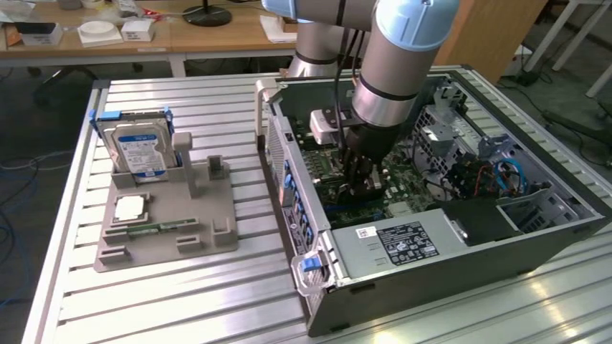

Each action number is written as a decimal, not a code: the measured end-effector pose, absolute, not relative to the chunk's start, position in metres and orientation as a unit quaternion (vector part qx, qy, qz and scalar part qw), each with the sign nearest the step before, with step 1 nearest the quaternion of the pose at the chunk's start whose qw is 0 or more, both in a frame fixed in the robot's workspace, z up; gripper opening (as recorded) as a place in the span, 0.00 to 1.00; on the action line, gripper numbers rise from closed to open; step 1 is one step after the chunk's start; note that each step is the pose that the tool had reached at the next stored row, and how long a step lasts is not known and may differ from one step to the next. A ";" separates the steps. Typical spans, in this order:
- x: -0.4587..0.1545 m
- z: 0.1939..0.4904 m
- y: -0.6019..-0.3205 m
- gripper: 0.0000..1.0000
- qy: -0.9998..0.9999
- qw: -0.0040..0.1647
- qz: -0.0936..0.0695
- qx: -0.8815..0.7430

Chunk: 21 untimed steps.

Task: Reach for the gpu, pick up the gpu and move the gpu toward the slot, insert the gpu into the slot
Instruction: 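Insert the gpu into the slot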

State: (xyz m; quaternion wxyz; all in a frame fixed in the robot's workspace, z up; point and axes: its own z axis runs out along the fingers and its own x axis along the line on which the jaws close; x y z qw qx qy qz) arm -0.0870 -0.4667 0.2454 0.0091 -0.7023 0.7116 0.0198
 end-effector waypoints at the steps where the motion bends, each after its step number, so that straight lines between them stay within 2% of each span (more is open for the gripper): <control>1: -0.087 0.246 -0.467 0.27 0.712 0.009 0.020 -0.702; 21: -0.087 0.247 -0.466 0.27 0.712 0.009 0.020 -0.702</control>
